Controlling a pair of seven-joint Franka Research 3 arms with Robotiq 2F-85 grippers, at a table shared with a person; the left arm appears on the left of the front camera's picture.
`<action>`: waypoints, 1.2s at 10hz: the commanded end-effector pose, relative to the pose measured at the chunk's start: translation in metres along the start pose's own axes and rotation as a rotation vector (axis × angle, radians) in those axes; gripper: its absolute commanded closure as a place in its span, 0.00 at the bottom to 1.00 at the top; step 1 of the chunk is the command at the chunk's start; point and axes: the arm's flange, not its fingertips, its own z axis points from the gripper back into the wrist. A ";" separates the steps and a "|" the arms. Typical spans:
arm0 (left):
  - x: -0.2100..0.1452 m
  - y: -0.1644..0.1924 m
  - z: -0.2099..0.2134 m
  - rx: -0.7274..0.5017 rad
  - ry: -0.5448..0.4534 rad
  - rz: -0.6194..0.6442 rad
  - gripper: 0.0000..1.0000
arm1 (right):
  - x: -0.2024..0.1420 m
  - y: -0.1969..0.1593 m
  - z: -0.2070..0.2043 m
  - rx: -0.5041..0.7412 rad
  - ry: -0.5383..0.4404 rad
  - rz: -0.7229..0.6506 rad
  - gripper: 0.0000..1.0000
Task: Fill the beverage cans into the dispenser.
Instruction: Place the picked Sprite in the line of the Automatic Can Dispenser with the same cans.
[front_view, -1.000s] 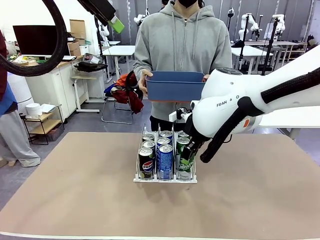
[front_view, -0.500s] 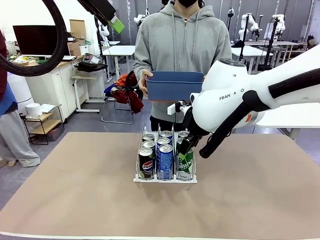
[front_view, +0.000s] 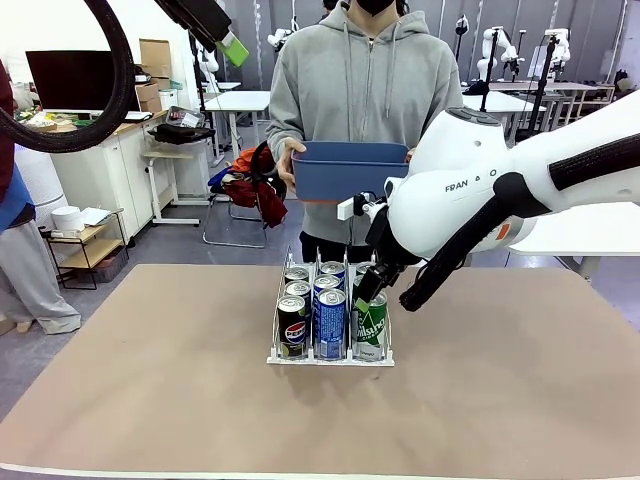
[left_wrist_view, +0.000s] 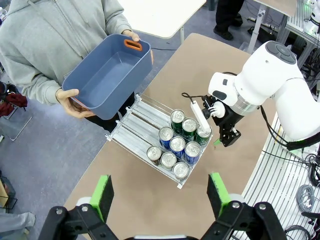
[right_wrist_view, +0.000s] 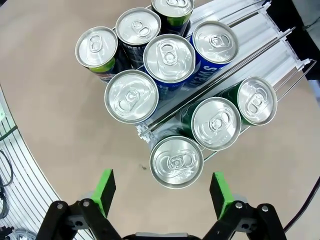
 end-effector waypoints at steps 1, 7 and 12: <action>-0.003 0.001 0.000 -0.013 -0.006 0.002 0.00 | 0.000 0.000 -0.002 0.005 0.010 0.013 0.00; -0.003 0.001 0.000 -0.013 -0.006 0.002 0.00 | 0.000 0.000 -0.003 0.003 0.005 0.000 0.00; -0.003 0.001 0.000 -0.013 -0.006 0.002 0.00 | -0.001 -0.056 0.120 0.283 0.077 0.003 0.00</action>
